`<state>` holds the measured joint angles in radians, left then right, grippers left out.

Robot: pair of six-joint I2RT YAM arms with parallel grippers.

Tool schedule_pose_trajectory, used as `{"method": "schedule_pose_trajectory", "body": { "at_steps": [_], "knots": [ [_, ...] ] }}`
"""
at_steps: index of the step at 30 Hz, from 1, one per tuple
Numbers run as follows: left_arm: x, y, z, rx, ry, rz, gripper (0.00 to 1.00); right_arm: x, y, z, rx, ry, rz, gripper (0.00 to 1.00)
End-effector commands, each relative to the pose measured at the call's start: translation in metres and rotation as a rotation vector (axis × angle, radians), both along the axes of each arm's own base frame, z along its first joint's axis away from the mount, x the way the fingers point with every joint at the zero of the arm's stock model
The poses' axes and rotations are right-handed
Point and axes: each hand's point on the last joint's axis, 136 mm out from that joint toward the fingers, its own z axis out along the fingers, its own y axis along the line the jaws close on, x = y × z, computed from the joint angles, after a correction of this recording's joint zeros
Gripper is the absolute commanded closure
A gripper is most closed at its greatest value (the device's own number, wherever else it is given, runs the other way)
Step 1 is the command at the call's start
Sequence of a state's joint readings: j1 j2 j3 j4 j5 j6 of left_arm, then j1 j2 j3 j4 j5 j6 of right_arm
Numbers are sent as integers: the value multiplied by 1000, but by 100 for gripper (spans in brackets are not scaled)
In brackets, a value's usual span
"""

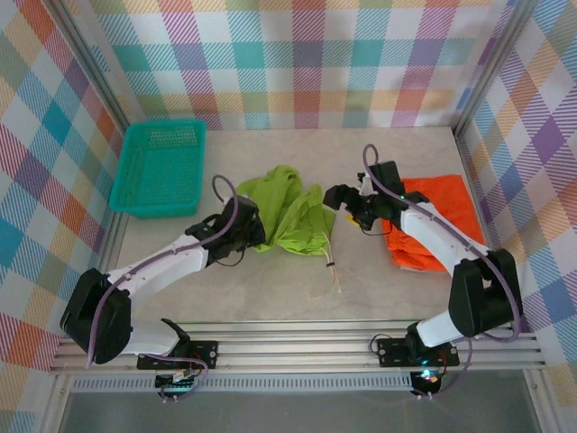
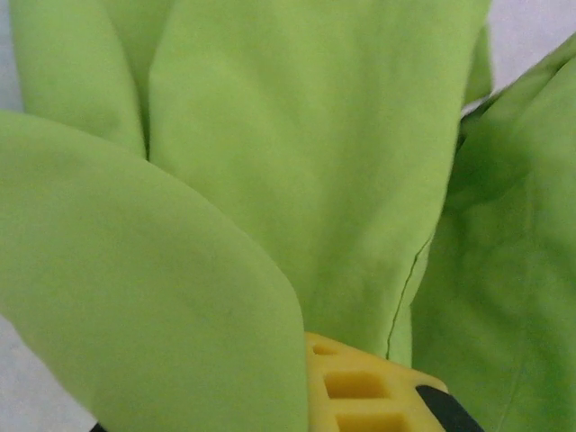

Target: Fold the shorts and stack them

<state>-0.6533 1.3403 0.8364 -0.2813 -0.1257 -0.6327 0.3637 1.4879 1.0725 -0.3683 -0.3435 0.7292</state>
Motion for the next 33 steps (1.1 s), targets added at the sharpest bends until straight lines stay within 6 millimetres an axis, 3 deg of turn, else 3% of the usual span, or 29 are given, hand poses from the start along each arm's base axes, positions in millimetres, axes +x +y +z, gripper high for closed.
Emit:
{"method": "schedule_pose_trajectory", "body": {
  "at_steps": [1,5,15,23,30,33],
  "knots": [
    [-7,-5,-11,28,-37,0,86,9,18,4,-27,50,-60,8],
    [-18,-3,-30,40,-11,3,87,16,37,-3,-51,108,-75,12],
    [-25,0,-45,68,9,-3,87,45,47,-7,-54,183,-174,25],
    [-25,3,-46,77,0,3,87,56,49,-14,-100,229,-213,39],
    [-25,3,-45,76,-4,4,87,59,65,-25,-147,264,-175,46],
    [-24,4,-44,76,-7,10,87,57,67,-32,-172,275,-169,55]
  ]
}}
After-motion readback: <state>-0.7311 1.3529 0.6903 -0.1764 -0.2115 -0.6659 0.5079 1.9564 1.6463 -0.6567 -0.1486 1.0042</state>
